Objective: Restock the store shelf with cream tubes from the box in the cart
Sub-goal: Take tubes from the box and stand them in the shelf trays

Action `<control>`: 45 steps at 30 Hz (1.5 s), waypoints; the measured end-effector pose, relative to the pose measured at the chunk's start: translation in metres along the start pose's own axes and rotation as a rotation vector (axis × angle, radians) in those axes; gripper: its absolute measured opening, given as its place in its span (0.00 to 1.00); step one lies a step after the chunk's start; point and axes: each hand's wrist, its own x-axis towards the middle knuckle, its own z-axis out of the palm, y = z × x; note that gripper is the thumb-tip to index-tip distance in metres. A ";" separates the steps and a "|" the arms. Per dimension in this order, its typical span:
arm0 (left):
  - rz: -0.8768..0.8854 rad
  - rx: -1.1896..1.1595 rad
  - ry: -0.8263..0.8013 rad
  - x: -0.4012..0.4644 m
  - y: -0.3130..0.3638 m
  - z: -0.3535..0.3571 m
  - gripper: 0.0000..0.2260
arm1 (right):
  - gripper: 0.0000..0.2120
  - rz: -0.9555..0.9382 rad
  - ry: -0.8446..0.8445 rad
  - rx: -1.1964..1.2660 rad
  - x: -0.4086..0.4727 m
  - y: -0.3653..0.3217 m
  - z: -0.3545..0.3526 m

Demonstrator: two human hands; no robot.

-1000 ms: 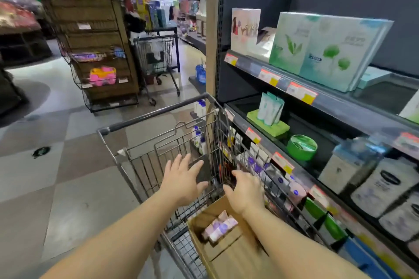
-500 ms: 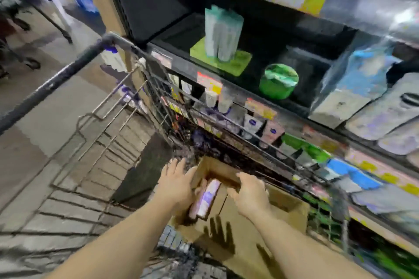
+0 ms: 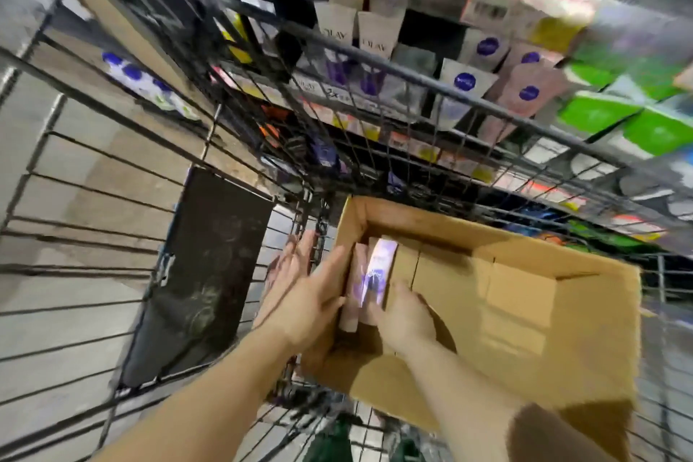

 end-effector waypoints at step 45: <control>-0.068 -0.746 0.009 0.001 0.014 -0.031 0.05 | 0.12 0.068 -0.315 0.276 -0.004 0.013 0.001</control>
